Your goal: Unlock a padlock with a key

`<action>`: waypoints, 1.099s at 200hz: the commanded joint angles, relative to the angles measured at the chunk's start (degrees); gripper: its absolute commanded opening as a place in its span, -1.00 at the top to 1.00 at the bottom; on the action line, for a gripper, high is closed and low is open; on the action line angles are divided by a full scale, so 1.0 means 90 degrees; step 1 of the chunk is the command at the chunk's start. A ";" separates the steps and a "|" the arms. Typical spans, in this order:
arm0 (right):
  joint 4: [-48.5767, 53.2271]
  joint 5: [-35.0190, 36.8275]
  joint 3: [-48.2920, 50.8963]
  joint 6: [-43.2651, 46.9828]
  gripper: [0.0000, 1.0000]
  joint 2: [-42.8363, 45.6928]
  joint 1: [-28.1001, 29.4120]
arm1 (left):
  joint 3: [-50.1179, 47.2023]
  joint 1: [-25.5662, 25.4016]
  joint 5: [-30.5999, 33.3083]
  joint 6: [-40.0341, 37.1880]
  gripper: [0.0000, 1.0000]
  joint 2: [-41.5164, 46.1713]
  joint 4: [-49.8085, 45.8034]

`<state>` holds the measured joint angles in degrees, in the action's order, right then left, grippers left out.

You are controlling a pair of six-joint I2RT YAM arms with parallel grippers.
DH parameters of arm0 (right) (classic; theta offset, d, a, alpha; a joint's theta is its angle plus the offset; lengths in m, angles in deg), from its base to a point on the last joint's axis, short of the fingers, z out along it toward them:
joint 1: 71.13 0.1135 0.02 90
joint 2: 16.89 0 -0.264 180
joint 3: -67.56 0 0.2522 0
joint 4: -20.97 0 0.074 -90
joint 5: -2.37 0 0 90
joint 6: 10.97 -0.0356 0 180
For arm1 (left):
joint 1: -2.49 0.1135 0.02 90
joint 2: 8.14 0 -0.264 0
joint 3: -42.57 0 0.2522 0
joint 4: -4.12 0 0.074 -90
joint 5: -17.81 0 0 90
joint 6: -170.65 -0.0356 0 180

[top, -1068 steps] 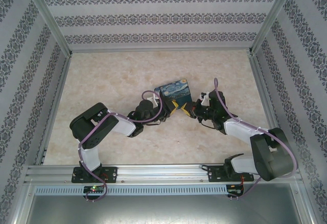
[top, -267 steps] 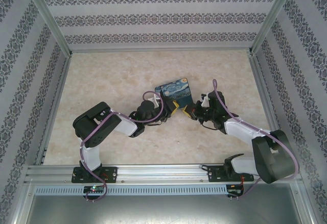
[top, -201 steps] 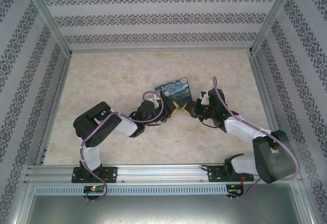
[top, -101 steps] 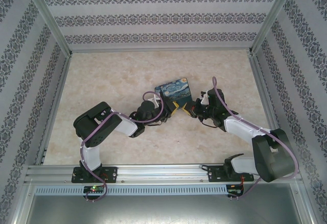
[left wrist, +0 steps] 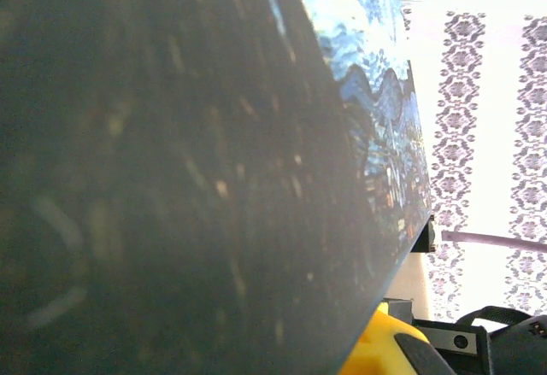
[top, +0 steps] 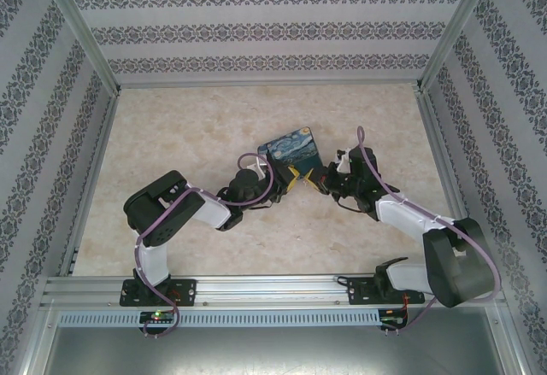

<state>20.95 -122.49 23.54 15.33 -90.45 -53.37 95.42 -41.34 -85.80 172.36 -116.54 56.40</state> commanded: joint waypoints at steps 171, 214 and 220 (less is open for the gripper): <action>-0.1327 -0.0707 0.0062 -0.0203 1.00 -0.0387 -0.0551 | 0.0338 -0.0364 -0.0354 0.0382 1.00 0.0365 0.1090; -0.1390 -0.0898 -0.0026 -0.0080 1.00 -0.0638 -0.0647 | 0.0387 -0.0402 -0.0375 0.0407 1.00 0.0385 0.1119; -0.1413 -0.0931 -0.0026 -0.0075 1.00 -0.0678 -0.0650 | 0.0383 -0.0408 -0.0380 0.0407 1.00 0.0384 0.1129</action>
<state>11.22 -130.90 24.70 13.23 -94.71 -58.81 96.36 -41.80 -83.90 175.46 -116.52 57.95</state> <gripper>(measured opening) 0.065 0.110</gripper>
